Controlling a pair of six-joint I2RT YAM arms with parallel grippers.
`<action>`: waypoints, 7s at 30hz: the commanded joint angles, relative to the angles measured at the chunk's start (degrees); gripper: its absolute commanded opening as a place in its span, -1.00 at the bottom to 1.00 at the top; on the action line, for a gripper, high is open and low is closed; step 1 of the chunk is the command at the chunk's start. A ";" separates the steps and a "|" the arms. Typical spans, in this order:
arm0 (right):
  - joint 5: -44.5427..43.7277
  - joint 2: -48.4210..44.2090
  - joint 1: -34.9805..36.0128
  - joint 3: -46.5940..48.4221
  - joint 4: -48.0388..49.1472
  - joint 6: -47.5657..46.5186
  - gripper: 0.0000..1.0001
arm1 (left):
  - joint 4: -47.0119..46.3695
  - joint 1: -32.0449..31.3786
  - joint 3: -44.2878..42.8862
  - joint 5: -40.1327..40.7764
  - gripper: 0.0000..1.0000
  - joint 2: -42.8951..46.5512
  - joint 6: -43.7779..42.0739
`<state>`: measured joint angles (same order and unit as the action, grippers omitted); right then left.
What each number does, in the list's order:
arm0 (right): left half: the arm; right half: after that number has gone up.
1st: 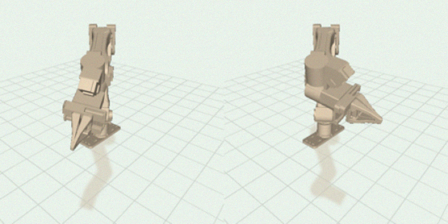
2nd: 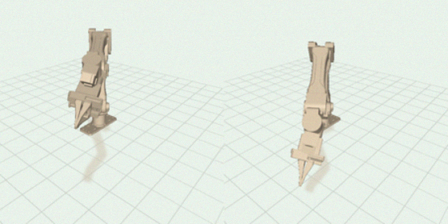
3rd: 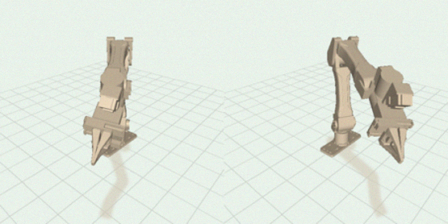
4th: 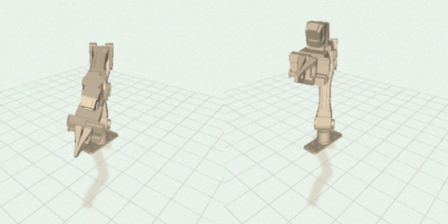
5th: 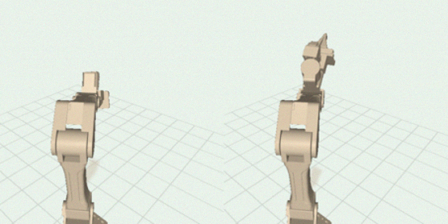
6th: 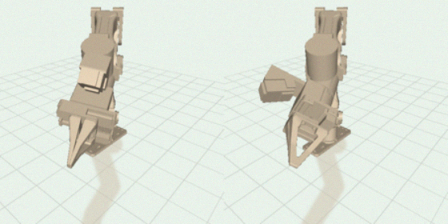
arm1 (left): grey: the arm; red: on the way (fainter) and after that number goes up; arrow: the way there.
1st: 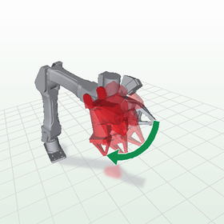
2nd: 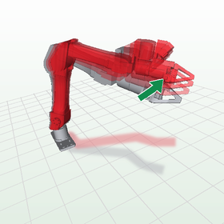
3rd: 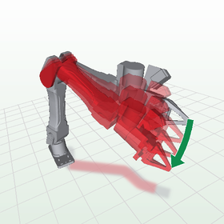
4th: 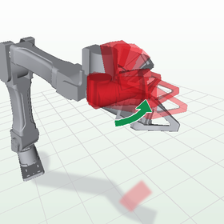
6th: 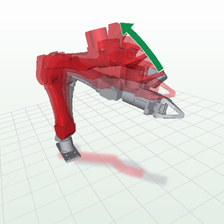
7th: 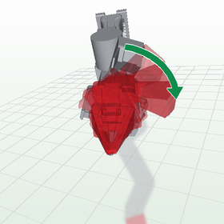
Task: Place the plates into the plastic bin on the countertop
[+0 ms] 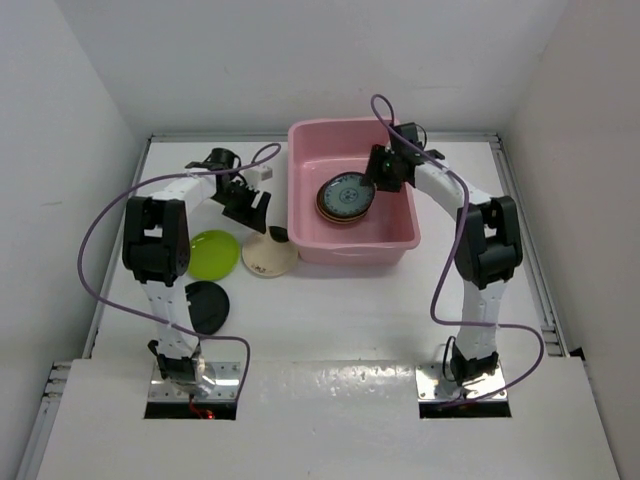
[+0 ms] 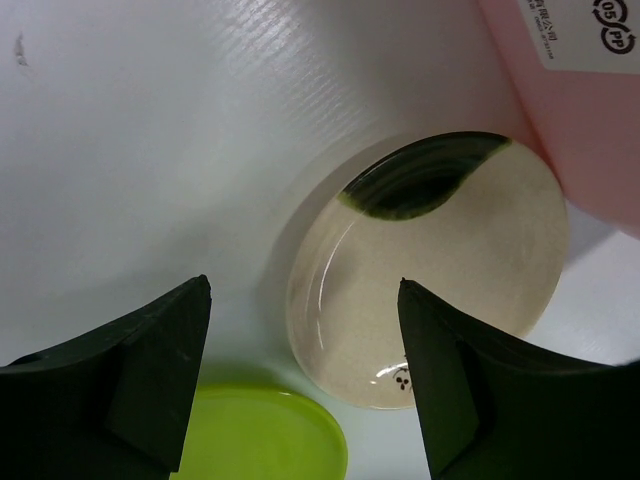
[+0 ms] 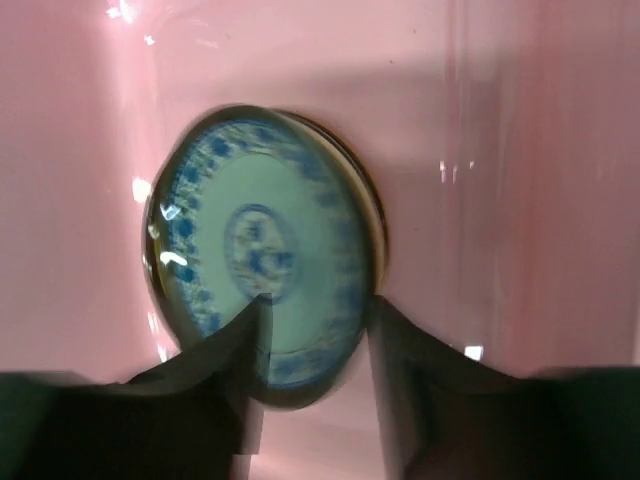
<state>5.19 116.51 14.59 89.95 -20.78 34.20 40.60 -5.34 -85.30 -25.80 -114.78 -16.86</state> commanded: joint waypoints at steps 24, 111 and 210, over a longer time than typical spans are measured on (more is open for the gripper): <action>-0.36 -26.50 -7.63 -11.27 3.45 -1.59 0.49 | 6.33 1.03 -10.05 0.75 -1.00 -10.73 -0.46; 1.66 -43.21 -15.12 -33.61 -2.26 -6.25 0.54 | 0.28 21.42 4.15 12.53 0.54 11.42 0.95; -0.97 -46.02 -6.94 -35.90 -6.56 -10.03 0.56 | 5.46 28.37 31.32 14.46 0.49 29.88 -25.07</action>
<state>4.69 73.06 7.05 55.09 -28.80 24.58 48.75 22.46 -54.70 -9.30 -86.13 -40.18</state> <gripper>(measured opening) 0.778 0.746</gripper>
